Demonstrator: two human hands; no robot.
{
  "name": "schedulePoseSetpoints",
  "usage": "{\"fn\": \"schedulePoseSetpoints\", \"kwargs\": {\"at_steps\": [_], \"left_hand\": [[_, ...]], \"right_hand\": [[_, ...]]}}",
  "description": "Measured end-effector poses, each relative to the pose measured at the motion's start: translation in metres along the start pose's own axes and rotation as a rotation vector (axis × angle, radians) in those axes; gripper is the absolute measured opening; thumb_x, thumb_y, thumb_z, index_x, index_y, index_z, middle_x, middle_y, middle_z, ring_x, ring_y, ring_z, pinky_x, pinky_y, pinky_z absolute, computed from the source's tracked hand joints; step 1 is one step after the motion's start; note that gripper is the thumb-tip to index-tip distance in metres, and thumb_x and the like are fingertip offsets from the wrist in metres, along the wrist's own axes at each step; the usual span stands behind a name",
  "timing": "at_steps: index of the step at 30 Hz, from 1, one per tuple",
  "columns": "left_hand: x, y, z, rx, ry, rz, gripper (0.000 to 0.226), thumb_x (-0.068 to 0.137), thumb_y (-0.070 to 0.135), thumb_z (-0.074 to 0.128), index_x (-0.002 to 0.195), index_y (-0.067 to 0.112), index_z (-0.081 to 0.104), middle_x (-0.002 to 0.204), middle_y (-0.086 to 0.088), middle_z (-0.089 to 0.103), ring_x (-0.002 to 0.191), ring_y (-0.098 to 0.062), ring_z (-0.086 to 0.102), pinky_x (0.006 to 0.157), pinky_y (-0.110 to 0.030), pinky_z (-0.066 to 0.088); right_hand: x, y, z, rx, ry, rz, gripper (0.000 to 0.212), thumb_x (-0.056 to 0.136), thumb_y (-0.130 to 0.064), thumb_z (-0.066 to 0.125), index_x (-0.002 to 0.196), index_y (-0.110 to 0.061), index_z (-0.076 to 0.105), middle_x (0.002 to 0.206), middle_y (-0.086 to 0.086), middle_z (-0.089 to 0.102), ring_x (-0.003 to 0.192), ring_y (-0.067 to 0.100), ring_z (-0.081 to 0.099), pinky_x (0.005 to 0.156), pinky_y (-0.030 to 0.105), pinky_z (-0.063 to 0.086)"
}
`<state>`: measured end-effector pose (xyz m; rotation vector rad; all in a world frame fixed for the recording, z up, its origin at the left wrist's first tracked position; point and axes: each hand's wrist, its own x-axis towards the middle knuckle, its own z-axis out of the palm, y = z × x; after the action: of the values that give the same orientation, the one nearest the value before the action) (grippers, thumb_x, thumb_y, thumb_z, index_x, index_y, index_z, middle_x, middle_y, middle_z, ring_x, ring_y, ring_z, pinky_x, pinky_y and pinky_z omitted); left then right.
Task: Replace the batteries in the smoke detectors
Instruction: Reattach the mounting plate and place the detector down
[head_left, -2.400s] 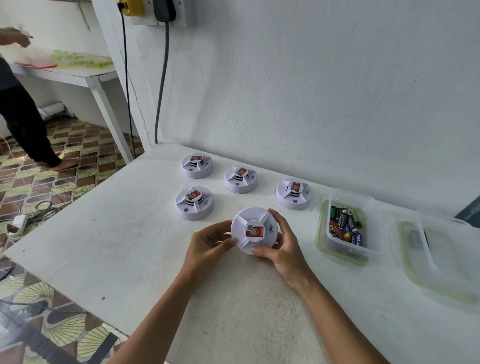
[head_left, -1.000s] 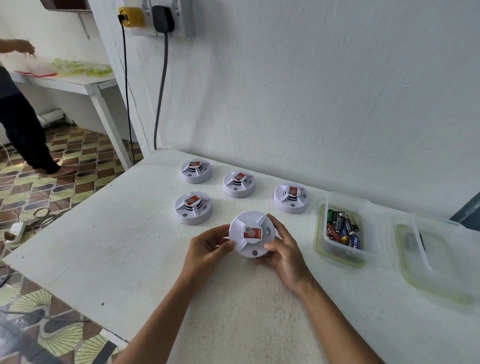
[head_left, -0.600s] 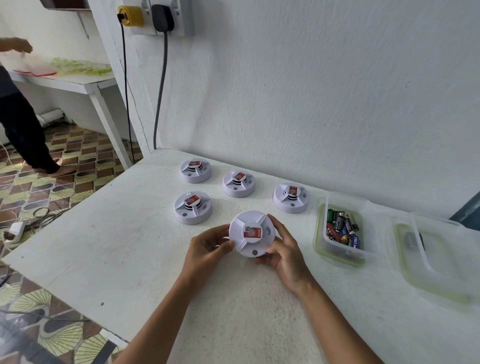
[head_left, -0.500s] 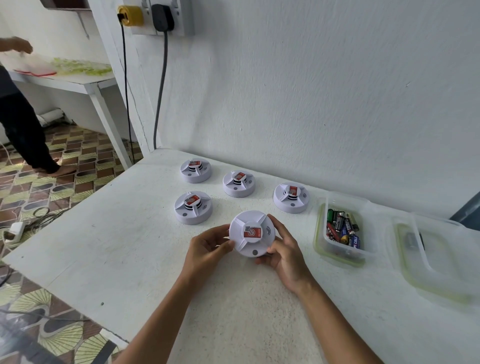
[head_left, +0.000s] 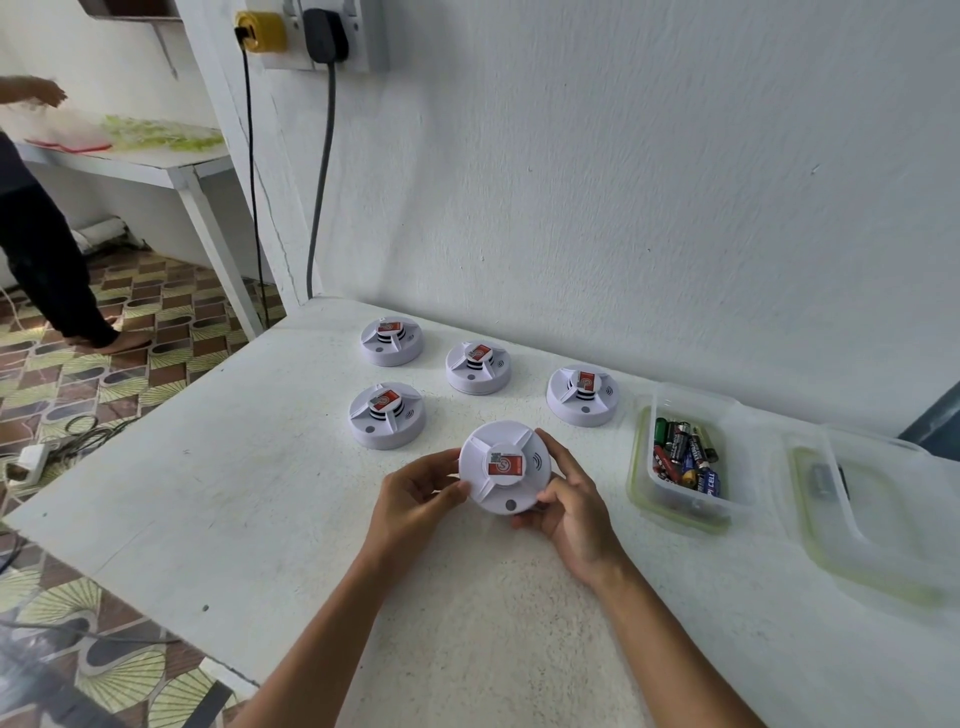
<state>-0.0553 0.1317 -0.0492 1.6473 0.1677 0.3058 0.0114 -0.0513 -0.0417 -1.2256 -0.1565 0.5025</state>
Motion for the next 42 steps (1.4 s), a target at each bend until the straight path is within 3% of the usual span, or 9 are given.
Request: {"fn": "schedulePoseSetpoints", "kwargs": {"at_steps": [9, 22, 30, 34, 42], "left_hand": [[0.000, -0.001, 0.000, 0.016, -0.001, 0.012, 0.038, 0.081, 0.015, 0.070, 0.119, 0.012, 0.068, 0.110, -0.001, 0.074, 0.100, -0.025, 0.070, 0.093, -0.049, 0.054], [0.001, -0.007, 0.003, 0.079, 0.014, 0.034, 0.035, 0.085, 0.008, 0.072, 0.119, 0.012, 0.066, 0.105, 0.000, 0.074, 0.090, -0.024, 0.071, 0.081, -0.033, 0.058], [0.003, -0.007, 0.009, 0.157, 0.049, 0.066, 0.050, 0.072, 0.043, 0.071, 0.118, 0.024, 0.063, 0.093, 0.002, 0.073, 0.075, -0.020, 0.068, 0.069, -0.039, 0.058], [0.003, -0.006, 0.011, 0.191, 0.054, 0.081, 0.054, 0.072, 0.046, 0.070, 0.121, 0.024, 0.061, 0.089, 0.001, 0.073, 0.073, -0.023, 0.068, 0.067, -0.041, 0.057], [0.005, -0.007, 0.014, 0.229, 0.089, 0.096, 0.052, 0.070, 0.043, 0.069, 0.118, 0.026, 0.060, 0.087, -0.007, 0.070, 0.070, -0.027, 0.065, 0.064, -0.044, 0.056]], "right_hand": [[-0.001, -0.002, 0.002, 0.003, 0.002, -0.004, 0.067, 0.067, -0.008, 0.047, 0.132, -0.026, 0.051, 0.115, 0.014, 0.064, 0.087, 0.024, 0.066, 0.059, 0.035, 0.054], [0.003, 0.003, -0.001, 0.019, 0.026, 0.014, 0.068, 0.068, -0.007, 0.049, 0.135, -0.022, 0.049, 0.112, 0.014, 0.065, 0.084, 0.023, 0.066, 0.059, 0.035, 0.054], [0.003, 0.003, 0.002, -0.026, 0.048, -0.013, 0.062, 0.068, -0.010, 0.049, 0.127, -0.028, 0.052, 0.116, 0.016, 0.064, 0.088, 0.026, 0.066, 0.058, 0.034, 0.054], [0.001, 0.005, 0.003, -0.141, 0.075, -0.036, 0.066, 0.072, -0.013, 0.049, 0.137, -0.024, 0.047, 0.117, 0.011, 0.064, 0.093, 0.027, 0.066, 0.058, 0.033, 0.054], [0.005, 0.009, 0.004, -0.253, 0.095, -0.070, 0.061, 0.078, -0.018, 0.044, 0.138, -0.025, 0.048, 0.122, 0.003, 0.063, 0.102, 0.025, 0.064, 0.060, 0.033, 0.056]]}}
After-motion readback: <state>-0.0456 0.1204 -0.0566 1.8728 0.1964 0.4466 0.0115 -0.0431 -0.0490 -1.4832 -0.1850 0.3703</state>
